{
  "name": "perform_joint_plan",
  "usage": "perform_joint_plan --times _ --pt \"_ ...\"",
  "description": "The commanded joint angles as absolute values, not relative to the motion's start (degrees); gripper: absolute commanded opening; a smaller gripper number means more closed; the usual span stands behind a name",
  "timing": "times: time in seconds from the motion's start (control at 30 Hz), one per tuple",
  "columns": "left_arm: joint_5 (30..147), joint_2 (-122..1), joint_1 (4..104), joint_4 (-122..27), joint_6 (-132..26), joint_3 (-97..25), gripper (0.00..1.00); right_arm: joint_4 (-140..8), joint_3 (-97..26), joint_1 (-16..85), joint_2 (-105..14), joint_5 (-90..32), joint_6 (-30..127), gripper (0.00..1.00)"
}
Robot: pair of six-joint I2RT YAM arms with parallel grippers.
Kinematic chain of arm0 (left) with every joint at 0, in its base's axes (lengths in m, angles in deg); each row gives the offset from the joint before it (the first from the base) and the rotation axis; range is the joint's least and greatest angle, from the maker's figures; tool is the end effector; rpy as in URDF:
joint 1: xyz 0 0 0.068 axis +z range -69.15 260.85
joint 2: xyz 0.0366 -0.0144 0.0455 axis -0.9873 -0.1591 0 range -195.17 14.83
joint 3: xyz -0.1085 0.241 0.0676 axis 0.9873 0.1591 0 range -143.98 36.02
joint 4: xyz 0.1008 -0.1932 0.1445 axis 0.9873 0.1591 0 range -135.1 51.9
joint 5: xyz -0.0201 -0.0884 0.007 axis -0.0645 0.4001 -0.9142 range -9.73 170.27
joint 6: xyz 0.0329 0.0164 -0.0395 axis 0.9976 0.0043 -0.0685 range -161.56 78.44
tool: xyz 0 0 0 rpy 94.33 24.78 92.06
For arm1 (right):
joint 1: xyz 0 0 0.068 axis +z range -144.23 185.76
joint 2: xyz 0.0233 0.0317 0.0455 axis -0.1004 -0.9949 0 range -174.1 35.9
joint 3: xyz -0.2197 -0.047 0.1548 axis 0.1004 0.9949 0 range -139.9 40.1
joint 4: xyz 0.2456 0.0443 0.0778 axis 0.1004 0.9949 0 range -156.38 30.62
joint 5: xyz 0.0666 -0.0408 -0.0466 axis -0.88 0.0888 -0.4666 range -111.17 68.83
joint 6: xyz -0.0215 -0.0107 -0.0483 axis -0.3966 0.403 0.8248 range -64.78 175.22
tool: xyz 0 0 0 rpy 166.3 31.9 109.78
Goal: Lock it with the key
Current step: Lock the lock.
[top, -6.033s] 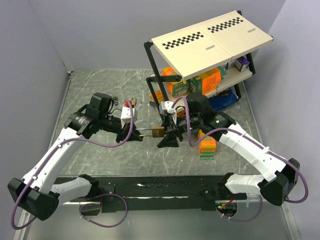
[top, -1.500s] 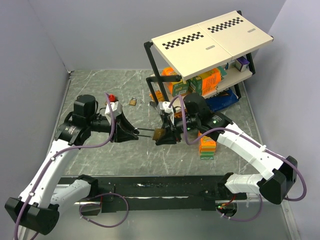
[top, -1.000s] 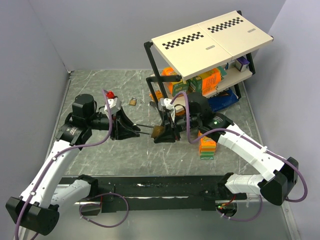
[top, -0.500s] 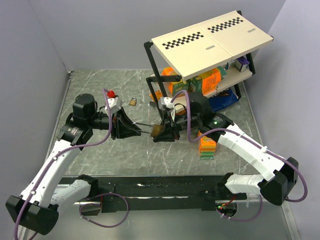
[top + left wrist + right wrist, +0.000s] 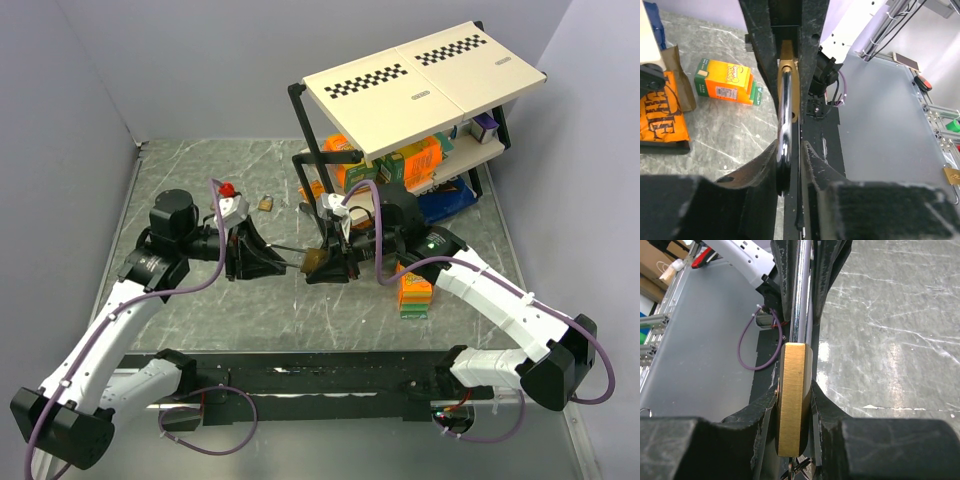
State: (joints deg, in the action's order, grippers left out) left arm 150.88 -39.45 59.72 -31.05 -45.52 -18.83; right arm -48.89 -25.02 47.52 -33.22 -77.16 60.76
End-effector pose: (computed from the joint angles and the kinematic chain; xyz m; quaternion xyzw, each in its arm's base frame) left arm 0.1687 -0.1012 0.3702 0.4495 0.5802 -0.5528 0.3947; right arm 0.1757 0.1963 0.3685 -0.5348 0.5626 0.5232 0.3517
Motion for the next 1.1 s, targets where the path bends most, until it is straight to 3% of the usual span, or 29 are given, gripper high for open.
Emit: perform_joint_plan --times 0.0,0.17,0.67,1.07 --pt "149.97 -39.14 57.83 -34.11 -47.27 -18.48 0.21 -54.52 -25.56 47.60 -31.86 -79.88 60.58 0.00" --pt "149.53 -38.87 57.12 -34.72 -48.32 -17.77 0.01 -55.66 -25.03 47.95 -31.78 -79.88 59.88 0.00" --pt "142.76 -42.82 46.57 -50.27 -59.22 -14.08 0.01 -65.76 -25.64 50.68 -35.73 -80.93 53.11 0.00" --pt "143.99 -49.07 42.00 -52.66 -58.08 -14.34 0.01 -72.45 -28.81 52.43 -40.12 -82.25 50.65 0.00"
